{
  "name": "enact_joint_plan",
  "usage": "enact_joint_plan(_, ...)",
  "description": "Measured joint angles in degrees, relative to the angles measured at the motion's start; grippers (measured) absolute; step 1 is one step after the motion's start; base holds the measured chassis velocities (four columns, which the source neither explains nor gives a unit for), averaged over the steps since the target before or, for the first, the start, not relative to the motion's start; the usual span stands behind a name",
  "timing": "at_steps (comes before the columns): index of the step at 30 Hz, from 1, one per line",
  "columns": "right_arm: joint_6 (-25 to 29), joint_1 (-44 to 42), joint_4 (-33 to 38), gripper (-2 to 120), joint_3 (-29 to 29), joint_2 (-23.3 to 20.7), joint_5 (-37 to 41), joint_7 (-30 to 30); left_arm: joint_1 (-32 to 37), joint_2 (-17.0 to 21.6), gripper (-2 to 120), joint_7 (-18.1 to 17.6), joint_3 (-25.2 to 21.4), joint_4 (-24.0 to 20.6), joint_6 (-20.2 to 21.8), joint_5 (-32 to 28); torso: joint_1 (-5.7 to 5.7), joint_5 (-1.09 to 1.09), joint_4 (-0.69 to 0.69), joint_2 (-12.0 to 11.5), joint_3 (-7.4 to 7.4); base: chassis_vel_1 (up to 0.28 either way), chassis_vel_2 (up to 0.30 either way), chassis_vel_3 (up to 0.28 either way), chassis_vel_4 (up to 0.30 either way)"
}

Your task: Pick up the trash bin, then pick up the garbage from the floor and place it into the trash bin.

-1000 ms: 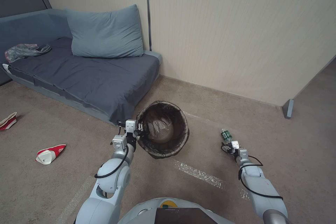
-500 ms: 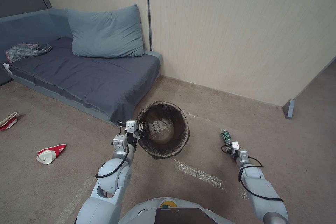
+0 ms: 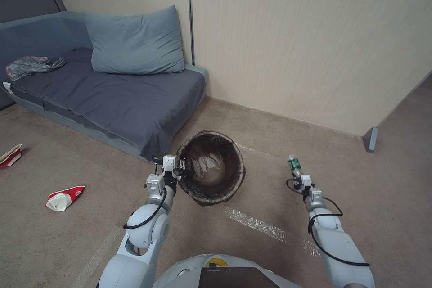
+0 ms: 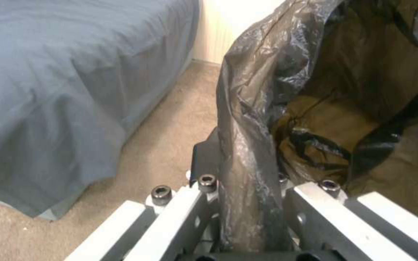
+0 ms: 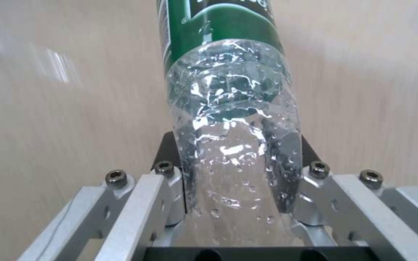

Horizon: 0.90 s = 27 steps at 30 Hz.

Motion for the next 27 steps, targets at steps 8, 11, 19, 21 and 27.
enact_joint_plan(8,8.78,-12.12,35.46,28,-0.51,1.34,11.97,0.76,0.07,-0.15,2,-0.91,0.84,0.20,0.83,-1.64,0.00,-0.04,0.04,0.00,0.00,0.000,0.000,0.000,0.000)
enact_joint_plan(11,10.72,-17.73,49.89,28,-1.16,1.86,15.05,-1.86,0.03,-0.20,2,-0.93,0.91,0.42,0.85,-1.62,0.00,-0.03,0.00,0.00,-0.01,0.000,0.000,0.000,0.000)
enact_joint_plan(19,12.88,-24.61,66.32,28,-6.95,1.57,15.82,-8.75,0.04,-0.50,2,-0.97,1.83,0.63,1.01,-1.65,0.00,-0.02,0.00,0.00,-0.01,0.000,0.000,0.000,0.000)
enact_joint_plan(21,12.87,-25.55,68.72,28,-9.74,1.15,15.42,-8.85,0.01,-0.60,2,-1.03,2.05,0.66,1.13,-1.72,0.00,-0.02,0.01,0.00,-0.01,0.000,0.000,0.000,0.000)
enact_joint_plan(27,12.48,-25.91,69.97,28,-15.69,0.53,12.28,-8.92,-0.05,-0.83,2,-1.09,2.60,0.66,1.30,-1.71,0.00,-0.02,0.01,0.00,-0.01,0.000,0.000,0.000,0.000)
